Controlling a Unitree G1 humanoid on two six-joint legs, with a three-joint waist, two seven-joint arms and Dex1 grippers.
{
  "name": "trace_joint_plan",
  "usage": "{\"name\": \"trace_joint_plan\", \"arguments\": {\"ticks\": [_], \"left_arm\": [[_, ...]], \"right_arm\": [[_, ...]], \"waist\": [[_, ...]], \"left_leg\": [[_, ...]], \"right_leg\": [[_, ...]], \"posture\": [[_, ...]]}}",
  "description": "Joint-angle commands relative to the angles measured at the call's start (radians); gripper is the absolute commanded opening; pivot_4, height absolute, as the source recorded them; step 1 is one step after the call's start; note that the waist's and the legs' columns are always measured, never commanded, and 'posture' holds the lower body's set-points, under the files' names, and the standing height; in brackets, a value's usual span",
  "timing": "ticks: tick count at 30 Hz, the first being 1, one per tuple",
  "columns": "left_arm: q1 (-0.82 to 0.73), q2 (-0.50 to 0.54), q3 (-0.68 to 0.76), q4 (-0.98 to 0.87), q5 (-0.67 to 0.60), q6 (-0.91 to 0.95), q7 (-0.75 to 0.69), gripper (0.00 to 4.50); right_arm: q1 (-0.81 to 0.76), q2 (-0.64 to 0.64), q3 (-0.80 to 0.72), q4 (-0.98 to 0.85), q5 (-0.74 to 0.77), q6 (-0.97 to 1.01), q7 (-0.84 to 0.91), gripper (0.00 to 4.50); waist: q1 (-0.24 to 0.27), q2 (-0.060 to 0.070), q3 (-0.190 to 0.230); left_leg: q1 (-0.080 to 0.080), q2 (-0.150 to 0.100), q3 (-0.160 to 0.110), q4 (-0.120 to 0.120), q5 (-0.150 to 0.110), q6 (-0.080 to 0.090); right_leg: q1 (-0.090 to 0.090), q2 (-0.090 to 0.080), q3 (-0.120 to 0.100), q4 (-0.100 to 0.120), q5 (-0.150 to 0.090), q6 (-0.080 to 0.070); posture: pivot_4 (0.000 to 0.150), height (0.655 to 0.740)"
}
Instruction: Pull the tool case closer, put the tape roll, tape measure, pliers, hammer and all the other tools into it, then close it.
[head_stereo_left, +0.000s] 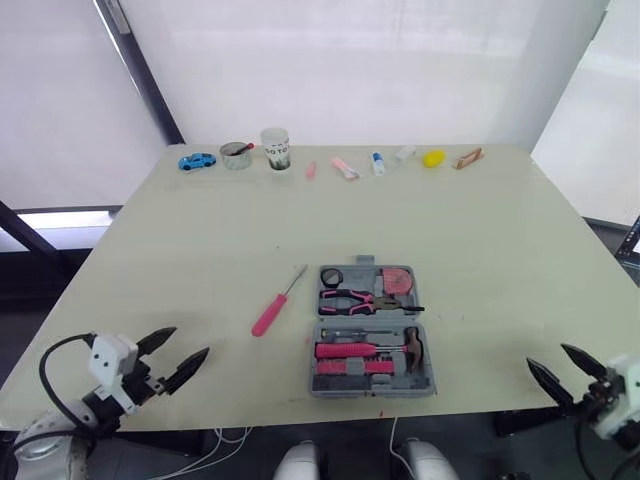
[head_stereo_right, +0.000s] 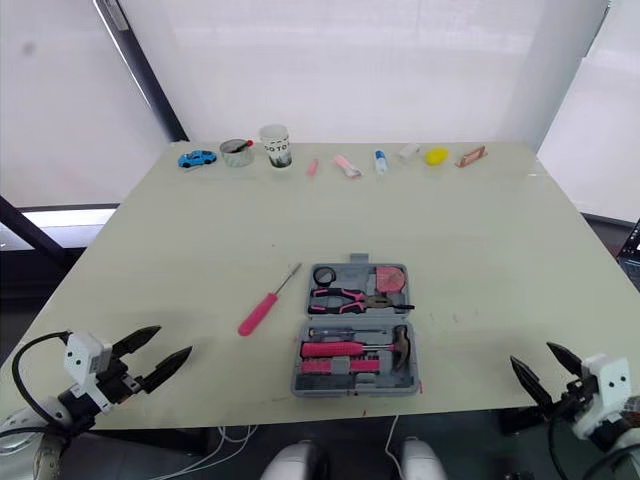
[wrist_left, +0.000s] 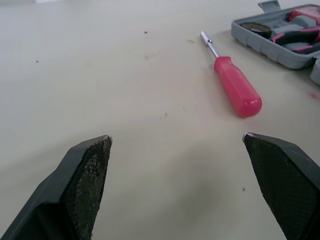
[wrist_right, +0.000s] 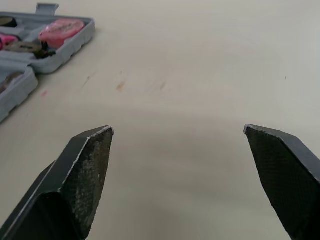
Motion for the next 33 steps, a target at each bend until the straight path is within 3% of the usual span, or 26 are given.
{"name": "trace_joint_plan", "arguments": {"ticks": [1,9,19,33], "left_arm": [[0.033,-0.003,0.023,-0.024,-0.014,-0.012,-0.005,4.5],[0.029,-0.069,-0.006,-0.186,-0.043,0.114,0.113,4.5],[-0.128,-0.149,-0.195,-0.342,0.094,0.314,0.339,4.5],[-0.351,-0.213,-0.349,-0.312,0.231,0.578,0.551,4.5]], "right_arm": [[0.03,0.003,-0.059,0.053,0.012,-0.064,-0.002,4.46],[0.029,-0.024,-0.022,-0.083,0.09,0.005,0.051,4.46],[-0.098,-0.12,0.126,-0.445,0.207,0.258,0.039,4.46],[-0.277,-0.177,0.276,-0.532,0.174,0.313,0.079,4.46]], "waist": [[0.0,0.0,0.0],[0.0,0.003,-0.003],[0.005,0.003,-0.004],[0.004,0.002,-0.005]], "left_leg": [[0.0,0.0,0.0,0.0,0.0,0.0],[0.001,0.001,0.001,0.0,0.0,0.0],[0.0,-0.003,-0.001,0.001,0.0,0.0],[-0.002,-0.006,-0.004,0.001,0.0,0.0]], "right_leg": [[0.0,0.0,0.0,0.0,0.0,0.0],[0.0,-0.001,0.001,0.001,0.0,0.0],[0.001,0.0,0.0,0.001,0.001,0.001],[0.001,0.001,-0.001,0.0,0.003,0.005]], "posture": [[0.15,0.74],[0.15,0.74],[0.15,0.74],[0.15,0.74]]}}
